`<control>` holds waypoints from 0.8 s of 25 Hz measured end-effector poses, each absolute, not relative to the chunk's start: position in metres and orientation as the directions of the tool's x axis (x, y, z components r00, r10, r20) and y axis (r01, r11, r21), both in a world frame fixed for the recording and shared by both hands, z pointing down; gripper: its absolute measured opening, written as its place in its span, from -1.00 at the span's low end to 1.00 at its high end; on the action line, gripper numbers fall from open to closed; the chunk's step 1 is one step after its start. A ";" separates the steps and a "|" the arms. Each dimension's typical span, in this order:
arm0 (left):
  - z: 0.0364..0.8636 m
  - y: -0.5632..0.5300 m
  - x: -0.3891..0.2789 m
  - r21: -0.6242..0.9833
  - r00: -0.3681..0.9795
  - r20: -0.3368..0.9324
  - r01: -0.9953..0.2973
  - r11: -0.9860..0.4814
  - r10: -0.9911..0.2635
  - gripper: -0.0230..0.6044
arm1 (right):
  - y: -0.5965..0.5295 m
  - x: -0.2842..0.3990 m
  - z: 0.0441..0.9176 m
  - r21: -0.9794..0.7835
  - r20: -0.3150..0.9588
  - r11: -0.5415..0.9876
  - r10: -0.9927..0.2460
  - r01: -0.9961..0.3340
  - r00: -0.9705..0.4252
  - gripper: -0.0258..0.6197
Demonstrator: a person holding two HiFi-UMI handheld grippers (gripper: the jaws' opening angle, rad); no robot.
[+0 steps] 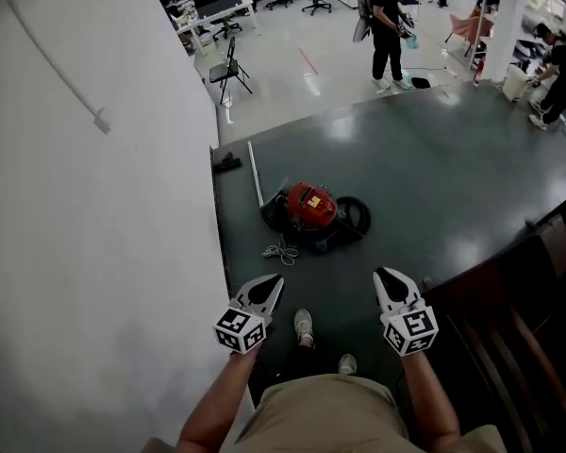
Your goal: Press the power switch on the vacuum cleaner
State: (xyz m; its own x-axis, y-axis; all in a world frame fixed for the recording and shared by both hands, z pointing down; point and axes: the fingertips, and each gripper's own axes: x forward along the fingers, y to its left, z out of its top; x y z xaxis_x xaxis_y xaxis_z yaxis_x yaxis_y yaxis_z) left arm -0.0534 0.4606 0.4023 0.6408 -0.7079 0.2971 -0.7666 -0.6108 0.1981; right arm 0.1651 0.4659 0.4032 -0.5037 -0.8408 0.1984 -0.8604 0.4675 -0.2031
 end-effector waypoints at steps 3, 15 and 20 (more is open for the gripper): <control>0.405 0.427 -0.076 0.211 0.644 0.291 -0.764 -0.610 -0.707 -0.91 | 0.447 0.148 0.400 -0.185 0.222 0.464 -0.839 -0.866 -0.496 -0.86; 0.429 0.300 -0.157 0.221 0.658 0.303 -0.752 -0.621 -0.689 -0.92 | 0.343 0.082 0.403 -0.152 0.271 0.419 -0.853 -0.895 -0.445 -0.86; 0.436 0.267 -0.185 0.252 0.658 0.286 -0.753 -0.608 -0.697 -0.92 | 0.310 0.065 0.409 -0.158 0.280 0.363 -0.875 -0.918 -0.394 -0.89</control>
State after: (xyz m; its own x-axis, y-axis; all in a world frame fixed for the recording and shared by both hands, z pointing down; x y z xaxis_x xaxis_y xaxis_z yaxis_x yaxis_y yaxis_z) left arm -0.1847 0.2668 0.4361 0.6581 -0.6966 0.2857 -0.7529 -0.6081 0.2517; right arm 0.0645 0.3096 0.4086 -0.3941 -0.8755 0.2796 -0.9183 0.3629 -0.1582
